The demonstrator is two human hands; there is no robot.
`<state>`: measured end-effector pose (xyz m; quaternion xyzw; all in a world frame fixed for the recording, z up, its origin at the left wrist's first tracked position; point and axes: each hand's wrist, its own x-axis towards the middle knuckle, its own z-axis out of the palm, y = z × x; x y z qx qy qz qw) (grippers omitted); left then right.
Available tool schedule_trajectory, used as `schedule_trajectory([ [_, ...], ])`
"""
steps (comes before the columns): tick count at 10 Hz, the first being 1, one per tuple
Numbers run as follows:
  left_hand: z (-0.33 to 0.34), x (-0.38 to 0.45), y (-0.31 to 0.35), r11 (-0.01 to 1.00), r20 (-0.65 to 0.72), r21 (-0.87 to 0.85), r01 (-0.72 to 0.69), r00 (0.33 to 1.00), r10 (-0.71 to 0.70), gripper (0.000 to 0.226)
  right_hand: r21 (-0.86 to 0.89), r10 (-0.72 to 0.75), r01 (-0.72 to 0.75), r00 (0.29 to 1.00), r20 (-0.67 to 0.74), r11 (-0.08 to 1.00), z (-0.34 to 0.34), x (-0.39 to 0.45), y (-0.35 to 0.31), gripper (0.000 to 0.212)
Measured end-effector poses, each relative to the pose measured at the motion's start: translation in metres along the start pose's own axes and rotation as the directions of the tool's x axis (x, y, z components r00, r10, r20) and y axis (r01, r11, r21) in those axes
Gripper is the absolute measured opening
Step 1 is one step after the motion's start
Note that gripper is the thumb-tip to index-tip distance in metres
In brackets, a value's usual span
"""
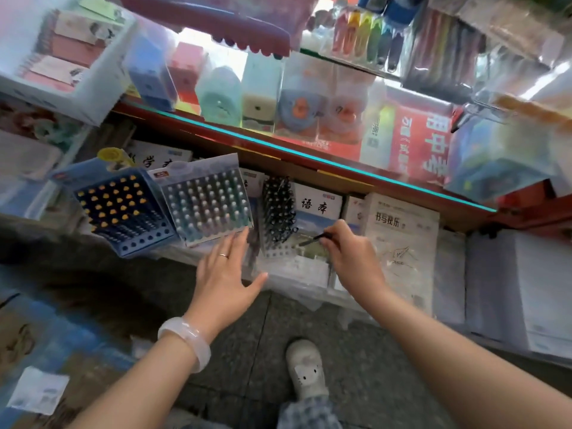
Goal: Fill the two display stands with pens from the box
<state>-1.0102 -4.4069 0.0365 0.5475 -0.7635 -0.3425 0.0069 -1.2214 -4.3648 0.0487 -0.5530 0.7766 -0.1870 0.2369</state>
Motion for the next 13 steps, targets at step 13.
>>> schedule_trajectory([
  [13, -0.002, -0.016, -0.019, 0.997, 0.079, 0.03, 0.07, 0.994, -0.072, 0.076, -0.124, 0.2, -0.171, 0.938, 0.283, 0.977, 0.086, 0.05, 0.003, 0.03],
])
